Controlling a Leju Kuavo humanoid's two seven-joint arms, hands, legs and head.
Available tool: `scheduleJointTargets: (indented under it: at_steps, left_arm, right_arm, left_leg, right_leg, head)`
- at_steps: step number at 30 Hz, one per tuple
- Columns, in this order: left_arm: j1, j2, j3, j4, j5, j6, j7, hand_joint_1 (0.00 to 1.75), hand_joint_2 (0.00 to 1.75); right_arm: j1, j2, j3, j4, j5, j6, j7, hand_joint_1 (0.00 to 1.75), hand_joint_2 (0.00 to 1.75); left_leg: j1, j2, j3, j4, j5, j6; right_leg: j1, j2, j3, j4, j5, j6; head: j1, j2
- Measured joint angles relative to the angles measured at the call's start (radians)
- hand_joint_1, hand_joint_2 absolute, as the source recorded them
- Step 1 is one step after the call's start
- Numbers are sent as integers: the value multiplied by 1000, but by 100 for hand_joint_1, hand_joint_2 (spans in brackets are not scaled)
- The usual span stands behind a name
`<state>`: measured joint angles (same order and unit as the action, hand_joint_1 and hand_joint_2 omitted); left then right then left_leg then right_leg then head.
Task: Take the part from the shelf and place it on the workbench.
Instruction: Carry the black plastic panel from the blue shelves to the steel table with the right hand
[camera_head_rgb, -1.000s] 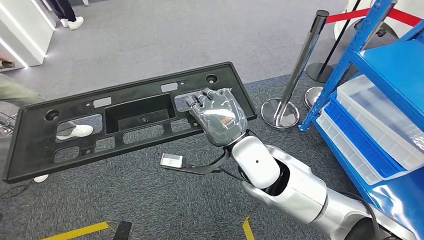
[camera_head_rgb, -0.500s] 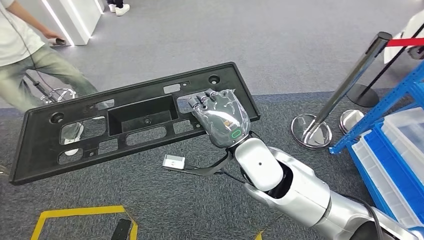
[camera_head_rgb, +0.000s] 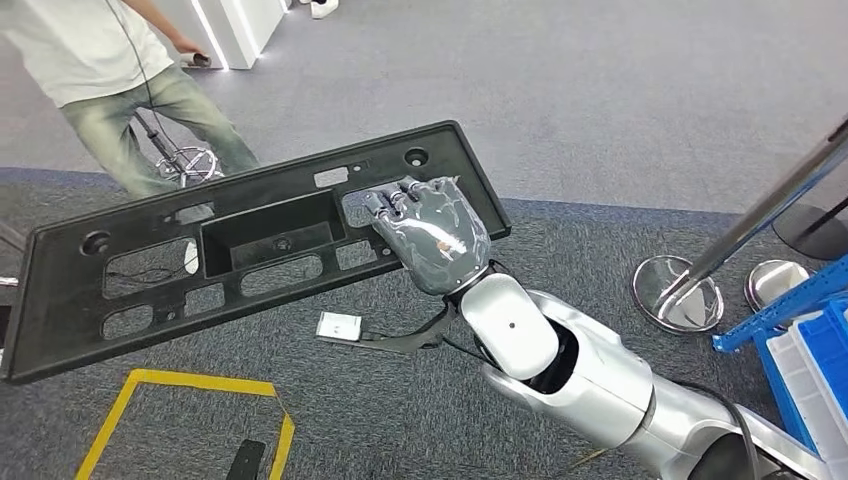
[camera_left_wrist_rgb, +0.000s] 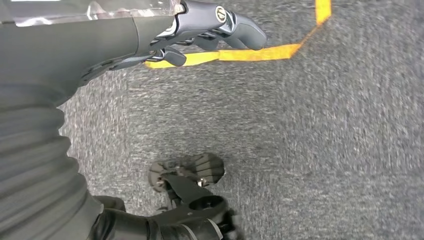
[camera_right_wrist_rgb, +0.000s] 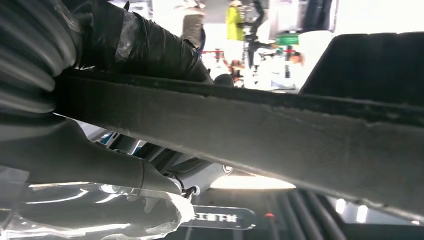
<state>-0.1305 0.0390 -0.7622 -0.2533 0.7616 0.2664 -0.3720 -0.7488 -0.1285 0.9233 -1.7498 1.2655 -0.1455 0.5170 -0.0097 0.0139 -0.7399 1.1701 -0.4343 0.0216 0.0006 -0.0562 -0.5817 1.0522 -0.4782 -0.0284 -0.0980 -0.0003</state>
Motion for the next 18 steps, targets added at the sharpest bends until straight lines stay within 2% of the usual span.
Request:
scheduleJointTargets:
  at_steps: [2,3,4,6,7,8,10,11,12,13,14,15,16,17,18]
  left_arm:
    - [-2,1,0,0,-2,0,0,0,175]
    - [-4,1,0,0,-3,0,0,0,175]
    - [-5,2,0,0,-4,0,1,0,175]
    - [-4,4,0,0,-5,1,1,0,175]
    - [-2,4,0,0,-5,1,1,0,175]
    - [-1,4,0,0,-5,1,2,0,175]
    - [-4,2,0,0,-5,1,2,0,175]
    - [-6,1,-1,0,-5,1,3,0,175]
    - [-8,1,-1,0,-5,1,3,0,175]
    - [-8,0,-1,0,-6,1,4,0,175]
    - [-7,0,-1,0,-6,1,4,0,175]
    - [-6,0,-2,0,-6,1,4,0,175]
    - [-5,0,-2,0,-6,1,5,0,175]
    - [-6,0,-2,0,-5,1,5,0,175]
    - [-7,1,-2,0,-5,1,6,0,175]
  right_arm:
    - [-1,1,0,0,1,0,-2,175,175]
    - [-1,1,0,0,1,0,-2,175,175]
    - [-1,2,0,0,1,0,-3,175,175]
    - [-1,2,0,1,2,-1,-3,175,175]
    - [-1,2,0,1,2,-1,-4,175,175]
    - [-2,3,0,2,3,-1,-4,175,175]
    - [-3,3,0,4,4,-2,-4,175,175]
    - [-2,3,0,4,4,-2,-4,175,175]
    - [0,3,0,5,4,-3,-4,175,175]
    - [2,3,0,6,4,-3,-4,175,175]
    - [3,2,0,6,4,-3,-4,175,175]
    - [4,2,0,6,4,-3,-4,175,175]
    - [4,2,0,7,4,-3,-4,175,175]
    - [3,3,0,7,4,-4,-4,175,175]
    - [3,4,0,7,4,-4,-5,175,175]
  left_leg:
    - [-20,41,65,-119,35,25]
    - [-28,52,79,-147,37,34]
    - [-32,52,83,-154,34,39]
    - [-29,28,95,-176,41,44]
    - [-24,17,107,-192,45,44]
    - [-18,7,118,-207,50,45]
    - [-12,-13,129,-217,53,47]
    - [-10,-25,130,-215,52,48]
    - [-7,-38,130,-211,49,46]
    - [-3,-53,130,-205,44,43]
    - [2,-68,130,-196,38,37]
    - [8,-83,128,-184,30,29]
    - [12,-97,123,-167,20,20]
    - [15,-110,114,-149,12,11]
    - [17,-121,104,-136,6,3]
  right_leg:
    - [2,-22,9,-6,-5,3]
    - [2,-32,13,-10,-7,6]
    - [1,-42,16,-15,-8,10]
    - [1,-54,25,-23,-12,18]
    - [2,-42,25,-16,-19,21]
    - [1,-18,14,12,-35,25]
    - [-2,36,-47,129,-86,30]
    - [-5,49,-86,195,-108,33]
    - [-7,54,-116,238,-114,37]
    - [-11,56,-130,247,-100,42]
    - [-15,57,-123,216,-68,48]
    - [-21,65,-100,156,-24,56]
    - [-29,88,-75,95,4,64]
    - [-35,109,-55,49,21,67]
    - [-37,126,-44,24,25,65]
  head:
    - [1,0]
    - [1,0]
    - [0,0]
    - [0,0]
    - [0,0]
    - [1,0]
    - [4,0]
    - [5,0]
    - [6,0]
    - [6,0]
    - [6,0]
    - [7,0]
    - [8,0]
    - [9,0]
    - [11,0]
